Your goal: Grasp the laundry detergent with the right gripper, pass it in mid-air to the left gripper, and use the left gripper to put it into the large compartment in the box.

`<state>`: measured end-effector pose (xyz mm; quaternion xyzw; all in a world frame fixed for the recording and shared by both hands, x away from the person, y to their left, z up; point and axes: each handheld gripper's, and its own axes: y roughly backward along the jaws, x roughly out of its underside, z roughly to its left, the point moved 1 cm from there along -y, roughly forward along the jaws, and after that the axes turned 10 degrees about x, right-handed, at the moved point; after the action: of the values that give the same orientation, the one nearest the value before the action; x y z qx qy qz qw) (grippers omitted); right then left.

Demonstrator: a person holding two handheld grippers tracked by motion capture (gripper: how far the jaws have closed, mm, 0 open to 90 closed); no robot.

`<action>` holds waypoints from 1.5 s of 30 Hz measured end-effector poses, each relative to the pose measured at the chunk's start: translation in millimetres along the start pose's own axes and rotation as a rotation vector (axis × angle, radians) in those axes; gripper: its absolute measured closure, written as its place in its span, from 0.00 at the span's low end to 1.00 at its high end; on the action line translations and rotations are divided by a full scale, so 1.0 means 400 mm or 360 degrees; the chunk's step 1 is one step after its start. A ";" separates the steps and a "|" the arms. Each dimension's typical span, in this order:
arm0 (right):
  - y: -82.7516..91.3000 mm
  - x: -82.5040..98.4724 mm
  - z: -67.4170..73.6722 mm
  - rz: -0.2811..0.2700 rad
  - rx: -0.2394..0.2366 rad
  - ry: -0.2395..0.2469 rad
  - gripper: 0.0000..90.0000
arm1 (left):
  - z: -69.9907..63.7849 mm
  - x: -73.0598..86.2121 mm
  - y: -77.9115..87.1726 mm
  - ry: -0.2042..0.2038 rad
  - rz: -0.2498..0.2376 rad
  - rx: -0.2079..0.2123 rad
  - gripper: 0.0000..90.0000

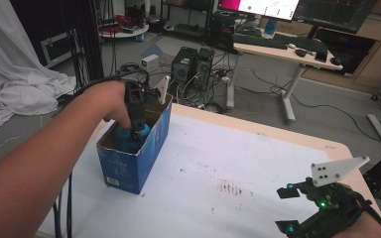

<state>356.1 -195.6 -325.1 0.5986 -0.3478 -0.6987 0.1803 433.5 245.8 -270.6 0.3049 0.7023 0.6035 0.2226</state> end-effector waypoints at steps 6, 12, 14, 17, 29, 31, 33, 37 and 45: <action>0.008 -0.007 -0.006 0.0016 0.0006 0.0012 0.14 | -0.012 0.009 0.045 -0.0002 -0.0002 -0.0026 0.24; 0.022 -0.014 -0.019 0.0128 0.0004 0.0033 0.14 | -0.035 0.007 0.090 -0.0052 -0.0031 -0.0044 0.21; 0.031 -0.018 -0.028 0.0168 0.0017 0.0036 0.14 | -0.047 0.005 0.100 -0.0067 -0.0043 -0.0032 0.20; 0.045 -0.025 -0.040 0.0213 0.0036 0.0038 0.14 | -0.064 -0.001 0.117 -0.0119 -0.0028 -0.0040 0.19; 0.093 -0.072 -0.078 0.0463 0.0063 0.0105 0.14 | -0.156 -0.041 0.151 -0.0330 -0.0033 -0.0011 0.14; 0.100 -0.079 -0.081 0.0480 0.0067 0.0108 0.14 | -0.163 -0.046 0.151 -0.0337 -0.0028 -0.0018 0.12; 0.115 -0.094 -0.086 0.0519 0.0068 0.0126 0.14 | -0.177 -0.054 0.151 -0.0365 -0.0016 -0.0023 0.12; 0.138 -0.120 -0.088 0.0627 0.0067 0.0185 0.14 | -0.206 -0.069 0.149 -0.0428 -0.0013 0.0003 0.09; 0.186 -0.191 -0.084 0.0897 0.0157 0.0321 0.14 | -0.260 -0.107 0.131 -0.0588 0.0050 0.0096 0.07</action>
<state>393.0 -205.1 -220.1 0.5528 -0.5141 -0.5405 0.3715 401.7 146.2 -203.5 0.4279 0.6624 0.5194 0.3291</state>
